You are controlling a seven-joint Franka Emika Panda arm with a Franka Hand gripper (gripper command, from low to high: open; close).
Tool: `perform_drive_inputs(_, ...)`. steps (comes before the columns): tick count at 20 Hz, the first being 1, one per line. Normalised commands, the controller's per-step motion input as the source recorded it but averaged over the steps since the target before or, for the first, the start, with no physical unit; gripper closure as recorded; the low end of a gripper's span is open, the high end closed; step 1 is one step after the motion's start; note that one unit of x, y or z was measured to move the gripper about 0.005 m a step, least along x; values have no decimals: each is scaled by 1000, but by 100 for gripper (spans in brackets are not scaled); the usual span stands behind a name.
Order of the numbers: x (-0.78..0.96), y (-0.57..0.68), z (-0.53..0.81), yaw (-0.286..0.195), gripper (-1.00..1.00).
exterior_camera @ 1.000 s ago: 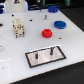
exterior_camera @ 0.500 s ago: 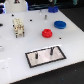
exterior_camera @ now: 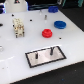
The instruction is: Insert the blue gear onto the right peg, followed by the red gear
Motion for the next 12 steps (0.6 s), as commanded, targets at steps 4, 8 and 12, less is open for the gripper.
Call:
perform_drive_inputs(4,-361,128,-557,0,-100)
perform_drive_inputs(8,-338,-33,-577,0,-100)
perform_drive_inputs(12,-263,-165,-562,0,-100)
